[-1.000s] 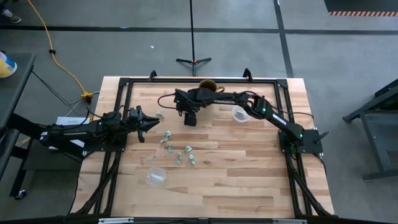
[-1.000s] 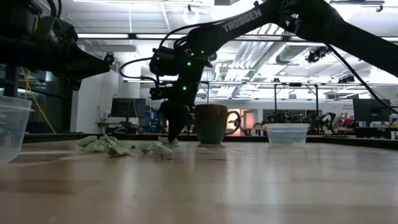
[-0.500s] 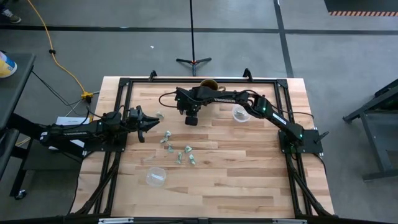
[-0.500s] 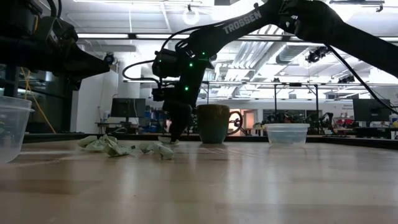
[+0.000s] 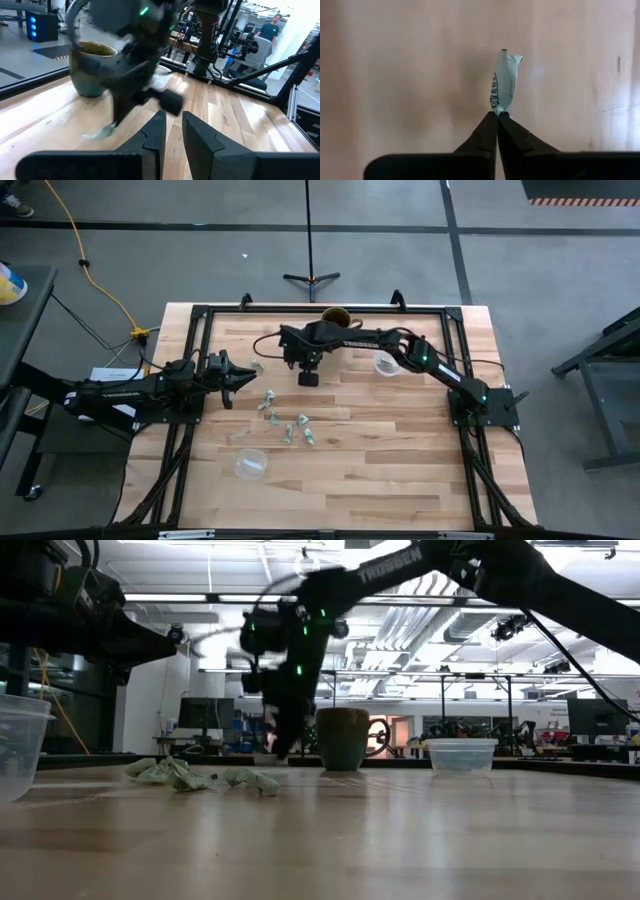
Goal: Pick and place Stevia / Truvia into bins
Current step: Put the stevia packet into the top transparent container
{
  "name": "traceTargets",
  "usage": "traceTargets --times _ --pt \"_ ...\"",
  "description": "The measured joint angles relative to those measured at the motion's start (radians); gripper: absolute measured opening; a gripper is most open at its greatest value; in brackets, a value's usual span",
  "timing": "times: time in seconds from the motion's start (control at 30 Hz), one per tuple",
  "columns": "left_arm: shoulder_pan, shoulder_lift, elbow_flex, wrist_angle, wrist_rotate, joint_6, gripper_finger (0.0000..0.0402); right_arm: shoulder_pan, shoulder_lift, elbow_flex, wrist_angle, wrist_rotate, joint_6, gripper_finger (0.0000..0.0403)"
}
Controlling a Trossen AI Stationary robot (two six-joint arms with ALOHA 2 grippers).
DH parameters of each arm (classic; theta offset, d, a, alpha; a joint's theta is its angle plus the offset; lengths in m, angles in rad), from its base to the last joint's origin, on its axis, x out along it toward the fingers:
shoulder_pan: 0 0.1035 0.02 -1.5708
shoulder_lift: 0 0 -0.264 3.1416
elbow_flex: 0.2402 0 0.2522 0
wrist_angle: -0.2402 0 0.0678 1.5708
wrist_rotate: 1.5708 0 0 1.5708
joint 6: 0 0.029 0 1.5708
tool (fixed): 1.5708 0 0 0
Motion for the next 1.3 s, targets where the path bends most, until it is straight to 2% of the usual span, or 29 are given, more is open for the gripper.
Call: traceTargets --times 0.13,0.23,0.3,0.37,0.43,0.6,0.7,0.93,1.07,1.17,1.3 --pt "0.0 0.0 0.0 0.0 0.0 0.0 0.0099 0.045 -0.01 0.114 -0.207 0.0 0.045 0.0002" --pt "0.0 0.0 0.0 0.0 0.0 0.0 0.0099 0.081 -0.059 0.064 -0.312 0.016 0.041 0.0001" --pt "0.0 0.0 0.0 0.0 0.0 0.0 0.0099 0.103 -0.092 0.028 -0.426 0.085 0.084 0.0001" --pt "0.0 0.0 0.0 0.0 0.0 0.0 0.0099 0.124 -0.128 -0.012 -0.517 0.2 0.17 0.0001" --pt "0.0 0.0 0.0 0.0 0.0 0.0 0.0099 0.138 -0.171 -0.061 -0.546 0.284 0.236 0.0001" --pt "0.0 0.0 0.0 0.0 0.0 0.0 0.0099 0.148 -0.353 -0.249 -0.522 0.319 0.355 0.0001" --pt "0.0 0.0 0.0 0.0 0.0 0.0 0.0099 0.131 -0.479 -0.415 -0.48 0.362 0.428 0.0" --pt "0.0 0.0 0.0 0.0 0.0 0.0 0.0099 0.008 -0.776 -0.847 -0.162 0.244 0.414 0.0" --pt "0.0 0.0 0.0 0.0 0.0 0.0 0.0099 -0.069 -0.873 -1.036 -0.02 0.174 0.404 0.0" --pt "0.0 0.0 0.0 0.0 0.0 0.0 0.0099 -0.109 -0.907 -1.119 0.001 0.211 0.413 0.0" --pt "0.0 0.0 0.0 0.0 0.0 0.0 0.0099 -0.136 -0.925 -1.163 0.011 0.223 0.419 0.0004"
